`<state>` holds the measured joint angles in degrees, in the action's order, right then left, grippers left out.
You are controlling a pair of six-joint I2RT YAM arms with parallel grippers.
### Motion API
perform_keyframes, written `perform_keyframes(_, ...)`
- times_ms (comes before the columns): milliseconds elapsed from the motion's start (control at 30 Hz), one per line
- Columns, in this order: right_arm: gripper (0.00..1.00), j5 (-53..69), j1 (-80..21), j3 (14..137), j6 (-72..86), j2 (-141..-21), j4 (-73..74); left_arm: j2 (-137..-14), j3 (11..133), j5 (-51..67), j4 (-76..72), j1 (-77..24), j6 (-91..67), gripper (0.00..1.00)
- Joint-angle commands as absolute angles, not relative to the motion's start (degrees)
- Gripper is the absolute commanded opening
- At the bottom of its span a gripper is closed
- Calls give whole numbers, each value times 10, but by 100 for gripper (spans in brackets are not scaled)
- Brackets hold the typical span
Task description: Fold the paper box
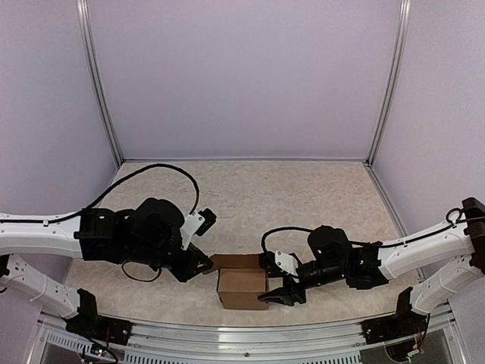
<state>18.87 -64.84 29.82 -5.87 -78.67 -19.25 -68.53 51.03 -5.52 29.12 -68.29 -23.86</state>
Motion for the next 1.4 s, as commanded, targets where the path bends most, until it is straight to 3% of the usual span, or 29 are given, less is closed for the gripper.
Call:
perform_keyframes(0, 31, 196, -644, 308, -52, -793, -206, -700, 533, -59, 299, -686, -225, 15)
perform_keyframes(133, 30, 191, -644, 307, -54, -794, -208, -707, 541, -62, 304, -686, -225, 0)
perform_keyframes(833, 27, 22, -709, 311, -133, -849, -229, -745, 614, -4, 334, -647, -252, 0)
perform_keyframes(1367, 27, -28, -711, 321, -69, -882, -261, -768, 589, 11, 299, -652, -327, 0)
